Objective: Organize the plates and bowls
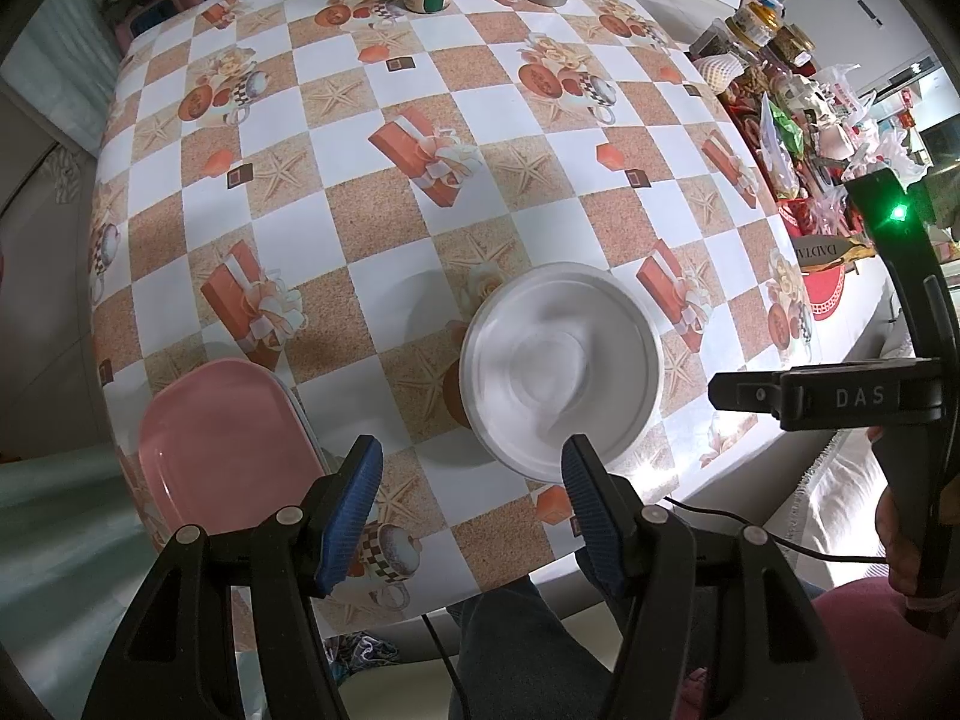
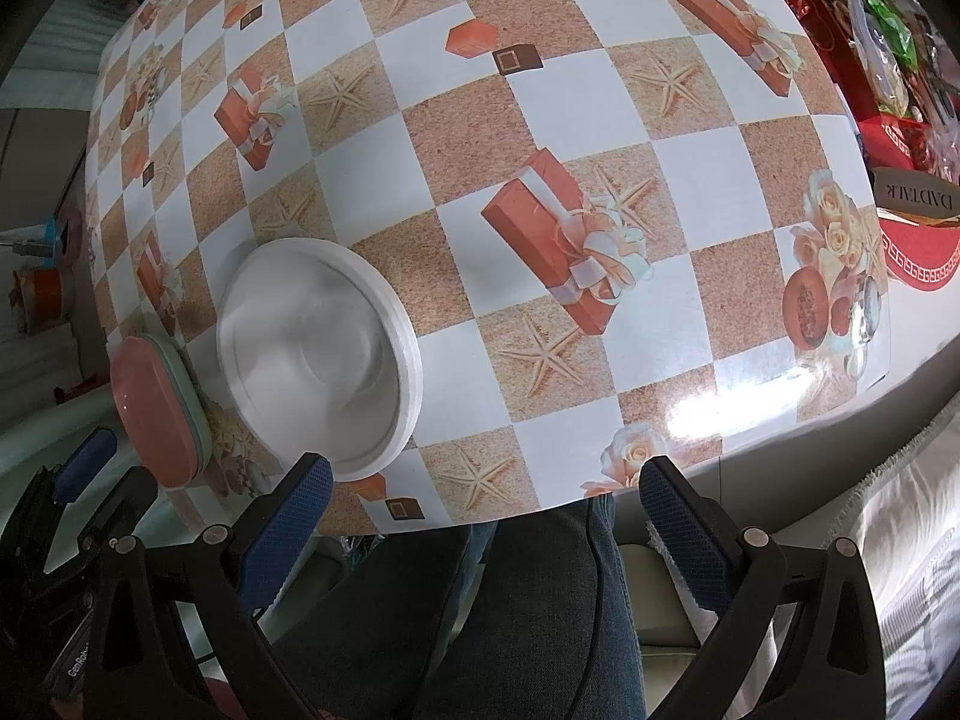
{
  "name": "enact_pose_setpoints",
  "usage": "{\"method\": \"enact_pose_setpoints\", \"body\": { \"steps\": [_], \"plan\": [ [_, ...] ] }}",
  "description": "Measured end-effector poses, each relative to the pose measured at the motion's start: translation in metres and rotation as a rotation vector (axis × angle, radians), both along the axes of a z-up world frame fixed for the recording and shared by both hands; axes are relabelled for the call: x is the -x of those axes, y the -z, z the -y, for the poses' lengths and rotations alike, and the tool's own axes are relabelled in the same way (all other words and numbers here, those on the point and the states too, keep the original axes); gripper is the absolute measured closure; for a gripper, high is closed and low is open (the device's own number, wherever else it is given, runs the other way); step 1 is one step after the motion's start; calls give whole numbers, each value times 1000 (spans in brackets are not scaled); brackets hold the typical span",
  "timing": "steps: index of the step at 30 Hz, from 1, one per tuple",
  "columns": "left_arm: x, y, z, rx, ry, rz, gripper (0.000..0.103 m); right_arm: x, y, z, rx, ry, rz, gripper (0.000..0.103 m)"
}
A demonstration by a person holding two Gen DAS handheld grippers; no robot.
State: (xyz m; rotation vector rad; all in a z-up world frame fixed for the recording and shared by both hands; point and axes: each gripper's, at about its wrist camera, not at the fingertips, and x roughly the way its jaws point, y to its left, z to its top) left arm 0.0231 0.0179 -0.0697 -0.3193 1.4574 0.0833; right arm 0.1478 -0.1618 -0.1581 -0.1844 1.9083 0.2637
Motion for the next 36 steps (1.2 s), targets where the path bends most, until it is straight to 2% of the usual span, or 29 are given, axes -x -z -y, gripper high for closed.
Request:
{"method": "enact_pose_setpoints", "body": {
  "steps": [36],
  "plan": [
    [1, 2, 2, 4, -13, -2, 37, -1, 0, 4, 0, 2, 1, 0]
  ]
}}
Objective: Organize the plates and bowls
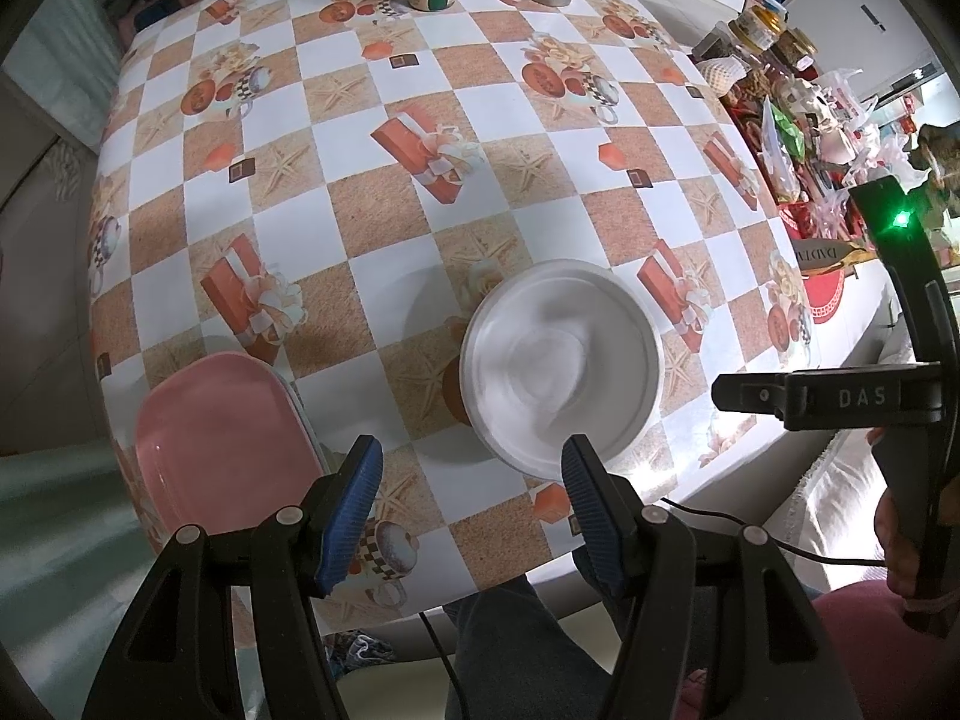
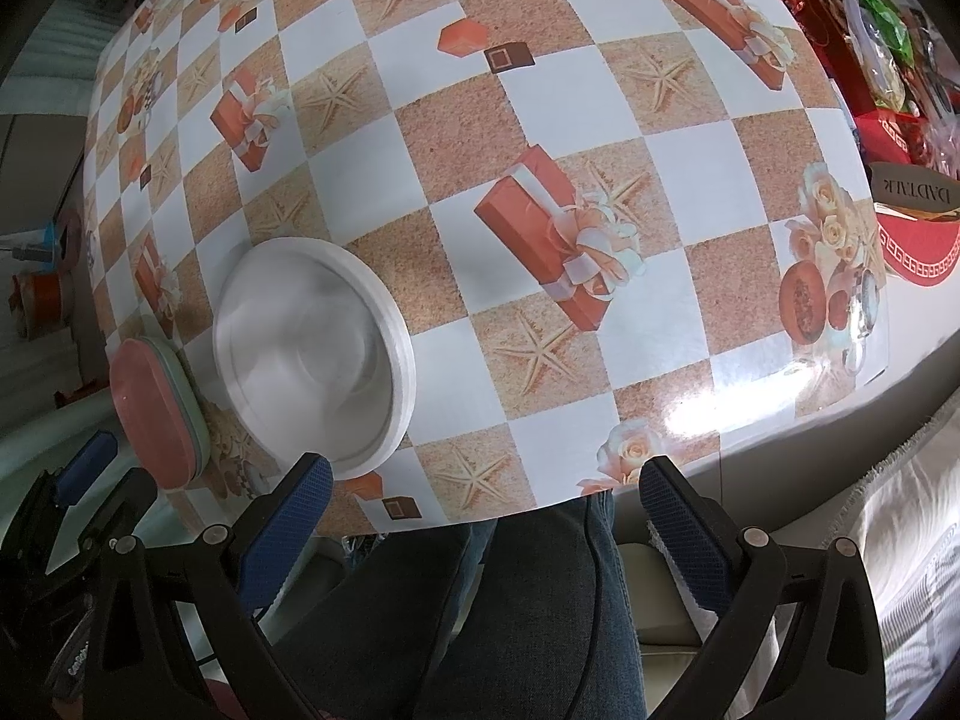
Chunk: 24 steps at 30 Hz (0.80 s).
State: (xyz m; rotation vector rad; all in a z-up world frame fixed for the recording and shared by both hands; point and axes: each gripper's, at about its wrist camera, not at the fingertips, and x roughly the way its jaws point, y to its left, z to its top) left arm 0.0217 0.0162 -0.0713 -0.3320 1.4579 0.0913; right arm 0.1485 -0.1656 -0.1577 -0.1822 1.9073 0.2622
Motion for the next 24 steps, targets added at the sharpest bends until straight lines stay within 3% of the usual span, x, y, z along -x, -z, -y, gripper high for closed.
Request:
{"method": "enact_pose_setpoints", "body": {
  "steps": [24],
  "plan": [
    [0, -1, 1, -1, -1, 1, 37, 0, 1, 2, 0, 3, 0, 0]
  ]
}}
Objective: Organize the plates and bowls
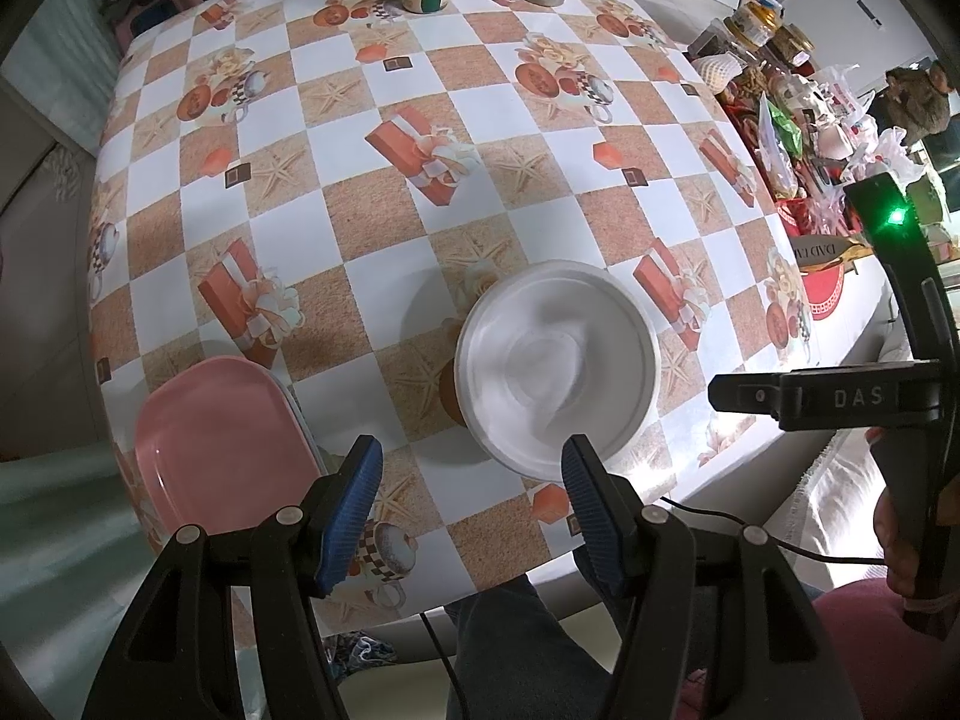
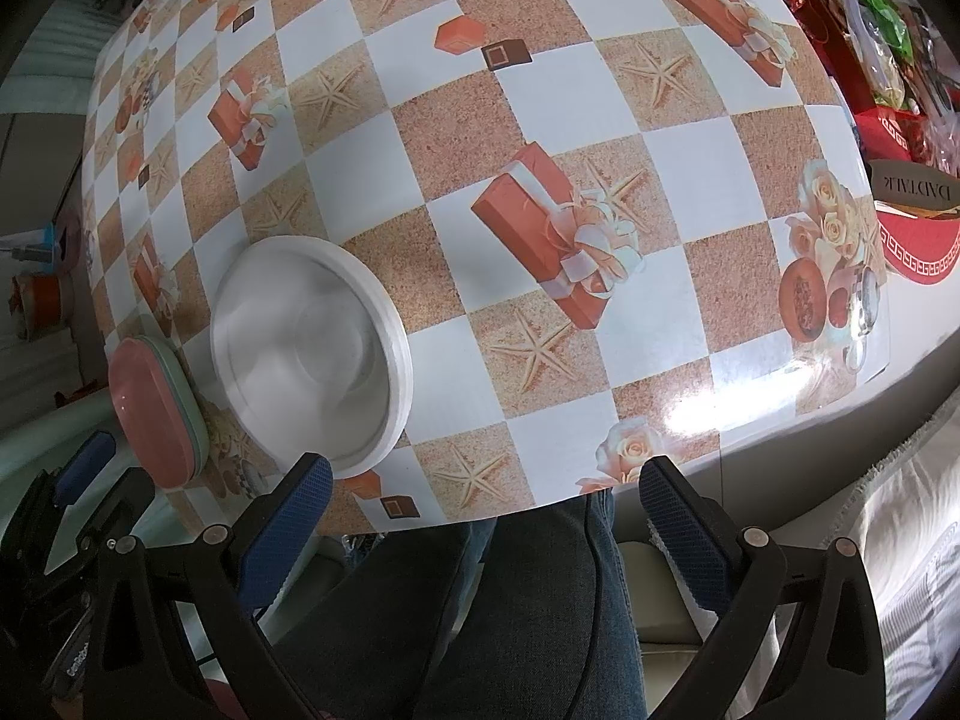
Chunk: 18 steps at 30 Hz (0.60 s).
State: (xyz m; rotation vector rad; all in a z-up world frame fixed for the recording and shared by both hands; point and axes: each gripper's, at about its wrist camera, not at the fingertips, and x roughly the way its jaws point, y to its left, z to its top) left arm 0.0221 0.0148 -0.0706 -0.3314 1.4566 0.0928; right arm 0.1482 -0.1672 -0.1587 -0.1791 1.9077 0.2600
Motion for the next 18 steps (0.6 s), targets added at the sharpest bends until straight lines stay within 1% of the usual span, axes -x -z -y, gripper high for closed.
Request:
{"method": "enact_pose_setpoints", "body": {
  "steps": [12, 18],
  "plan": [
    [1, -1, 0, 0, -3, 3, 37, 3, 0, 2, 0, 3, 3, 0],
    [-2, -1, 2, -4, 12, 7, 37, 3, -1, 2, 1, 13, 7, 0]
  ]
}}
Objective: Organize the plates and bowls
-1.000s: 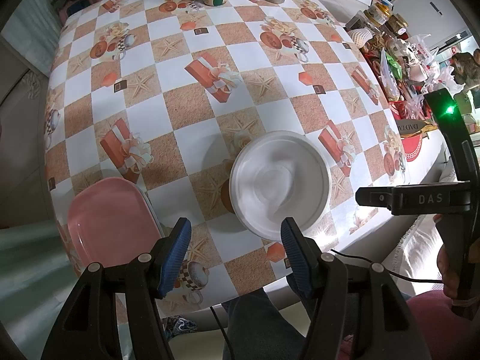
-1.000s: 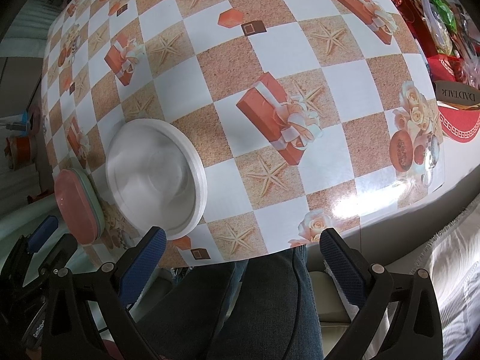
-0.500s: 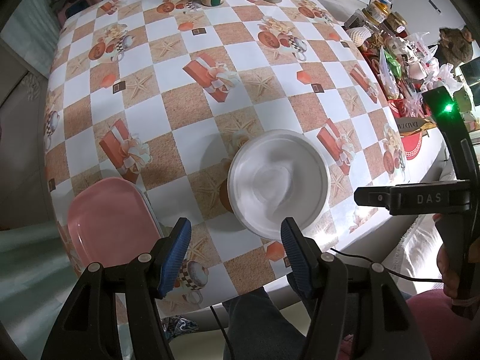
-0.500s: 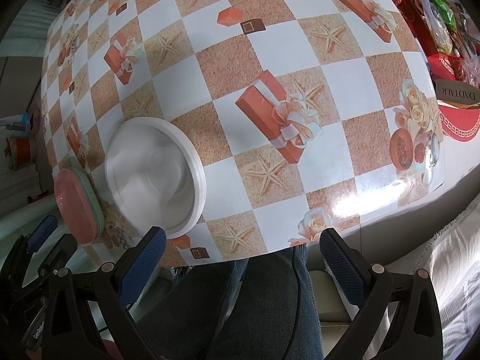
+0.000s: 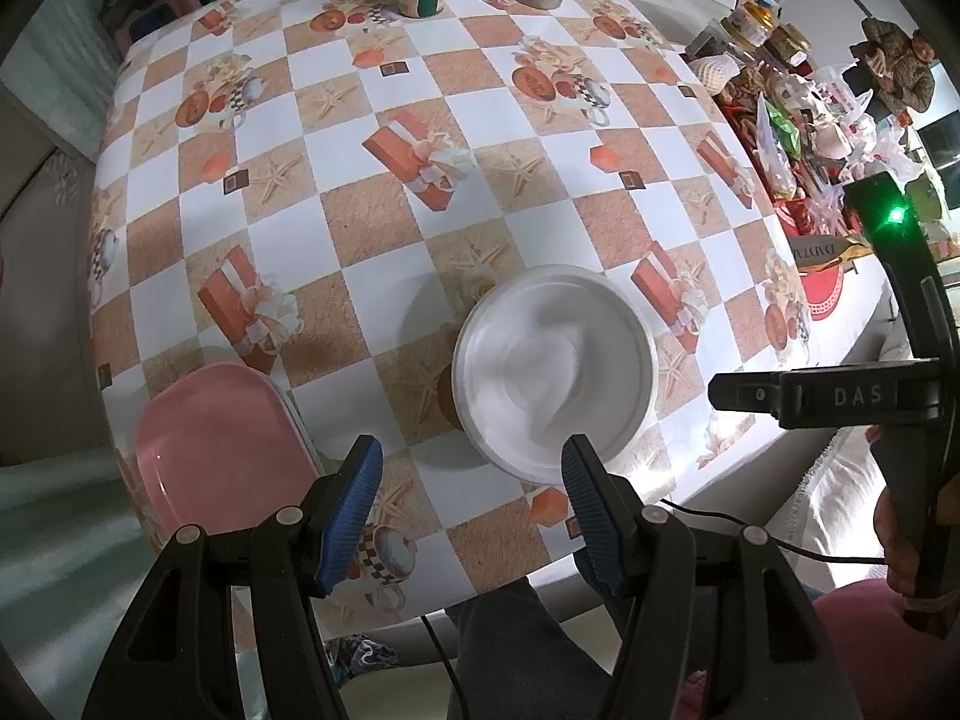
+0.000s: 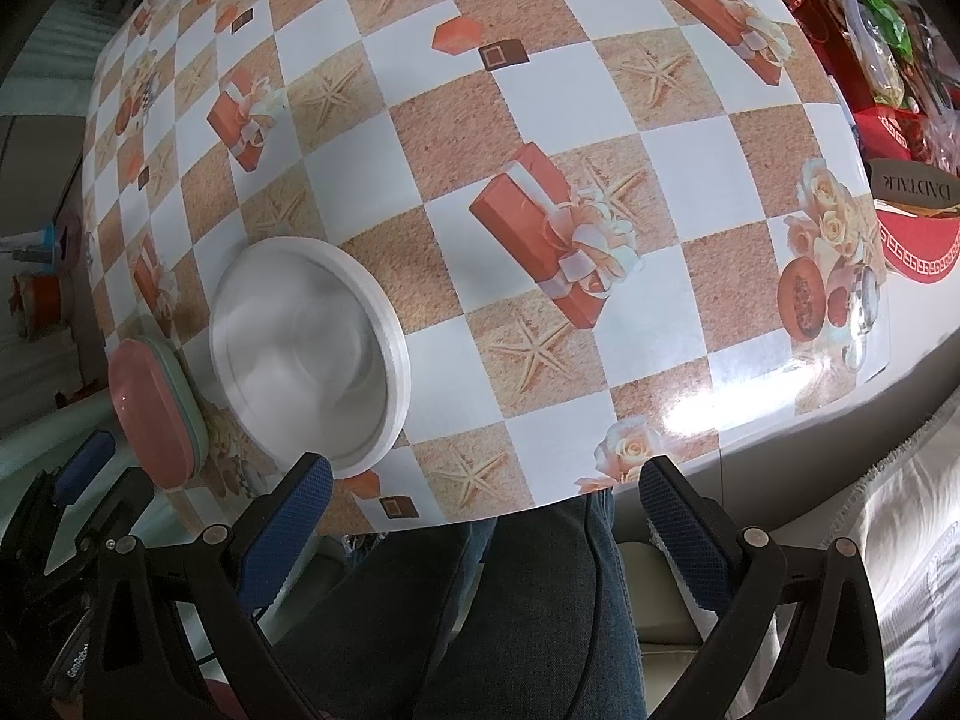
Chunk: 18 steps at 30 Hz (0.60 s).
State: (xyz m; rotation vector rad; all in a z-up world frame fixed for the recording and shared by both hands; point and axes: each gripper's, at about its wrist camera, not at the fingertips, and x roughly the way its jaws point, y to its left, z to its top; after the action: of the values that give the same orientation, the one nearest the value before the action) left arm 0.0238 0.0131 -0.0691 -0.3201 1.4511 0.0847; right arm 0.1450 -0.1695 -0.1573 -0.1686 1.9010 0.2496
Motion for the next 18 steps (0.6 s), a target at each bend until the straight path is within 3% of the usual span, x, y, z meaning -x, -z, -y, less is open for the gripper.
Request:
{"method": "enact_pose_setpoints", "body": {
  "steps": [18],
  "plan": [
    [2, 3, -10, -3, -35, 2, 37, 0, -3, 1, -1, 3, 5, 0]
  ]
}}
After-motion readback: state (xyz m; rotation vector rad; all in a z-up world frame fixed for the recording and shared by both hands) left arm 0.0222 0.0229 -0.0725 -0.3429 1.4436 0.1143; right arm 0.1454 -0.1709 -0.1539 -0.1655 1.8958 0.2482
